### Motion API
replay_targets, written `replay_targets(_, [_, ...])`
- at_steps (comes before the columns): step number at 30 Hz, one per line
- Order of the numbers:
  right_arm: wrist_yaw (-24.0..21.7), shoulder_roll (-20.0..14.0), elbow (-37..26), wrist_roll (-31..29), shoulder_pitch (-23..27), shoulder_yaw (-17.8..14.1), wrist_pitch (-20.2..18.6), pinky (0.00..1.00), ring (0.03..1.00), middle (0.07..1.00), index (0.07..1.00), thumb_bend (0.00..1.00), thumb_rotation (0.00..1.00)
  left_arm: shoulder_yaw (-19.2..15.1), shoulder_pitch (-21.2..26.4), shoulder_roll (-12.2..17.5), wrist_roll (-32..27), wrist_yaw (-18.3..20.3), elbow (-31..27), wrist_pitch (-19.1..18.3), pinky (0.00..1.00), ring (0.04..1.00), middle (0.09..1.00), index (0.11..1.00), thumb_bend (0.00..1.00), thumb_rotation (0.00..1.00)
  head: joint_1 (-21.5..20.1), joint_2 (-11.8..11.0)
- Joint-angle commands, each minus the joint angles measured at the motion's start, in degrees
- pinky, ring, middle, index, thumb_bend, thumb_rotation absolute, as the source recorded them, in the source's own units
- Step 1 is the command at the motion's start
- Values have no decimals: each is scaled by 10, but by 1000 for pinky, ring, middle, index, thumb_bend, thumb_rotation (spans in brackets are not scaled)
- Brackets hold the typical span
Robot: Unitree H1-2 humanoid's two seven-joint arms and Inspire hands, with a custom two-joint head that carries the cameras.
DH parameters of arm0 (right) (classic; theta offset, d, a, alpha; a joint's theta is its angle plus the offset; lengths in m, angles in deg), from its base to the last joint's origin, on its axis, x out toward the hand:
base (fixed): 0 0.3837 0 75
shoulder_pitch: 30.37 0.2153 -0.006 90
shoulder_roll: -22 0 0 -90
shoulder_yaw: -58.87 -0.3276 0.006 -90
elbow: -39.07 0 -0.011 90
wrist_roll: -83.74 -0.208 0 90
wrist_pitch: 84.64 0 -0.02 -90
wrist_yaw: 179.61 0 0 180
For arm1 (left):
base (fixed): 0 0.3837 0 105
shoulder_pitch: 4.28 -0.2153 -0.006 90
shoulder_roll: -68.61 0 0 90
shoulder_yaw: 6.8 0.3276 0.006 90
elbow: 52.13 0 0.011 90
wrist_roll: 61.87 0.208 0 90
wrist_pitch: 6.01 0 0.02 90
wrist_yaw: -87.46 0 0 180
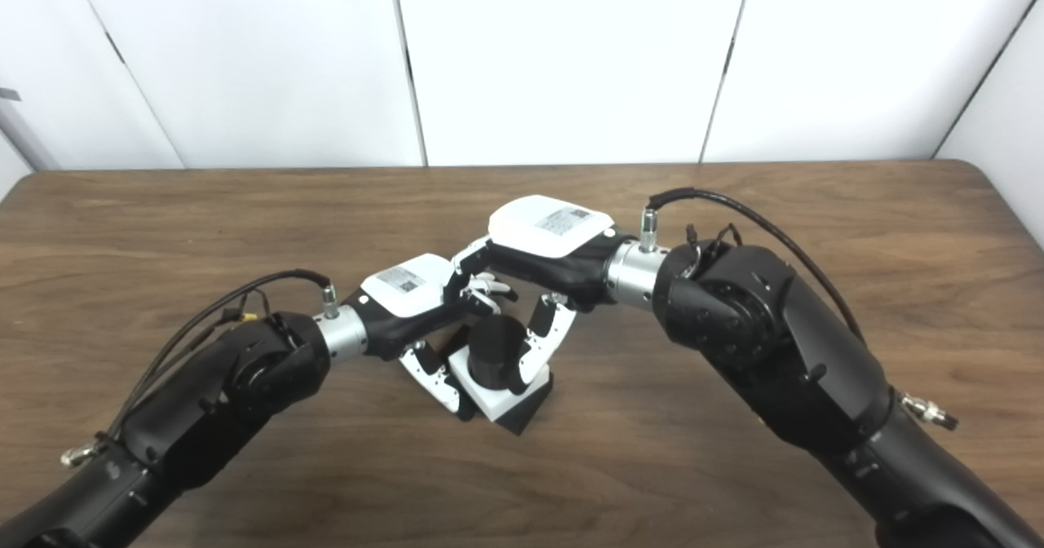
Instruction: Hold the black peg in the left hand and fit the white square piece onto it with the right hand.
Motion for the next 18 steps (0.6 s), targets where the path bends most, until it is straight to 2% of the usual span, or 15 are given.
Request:
replay_targets(1, [-50,3,12,-4,-4,31,-5,668,781,815,700,939,271,33,-9,-5,48,47,16,-5,822,922,902,495,520,83,0,0])
replay_targets(4, [-42,2,13,-2,-3,27,3,648,771,807,702,923,279,32,-10,-4,49,44,16,-3,828,923,907,495,520,82,-1,-1])
replay_targets(6, [-25,4,12,-4,-6,12,2,629,760,790,691,840,254,30,-11,-5,45,43,17,-4,826,921,928,495,521,82,-3,-2])
replay_targets(10, [17,12,15,-16,-13,-29,6,594,718,746,642,746,121,27,-13,-5,40,41,19,-4,828,927,937,493,522,80,-6,-2])
replay_targets(18, [70,18,20,-52,-30,-129,-22,604,716,742,612,697,68,22,-16,-3,35,41,14,-4,826,921,921,493,522,77,-7,-3])
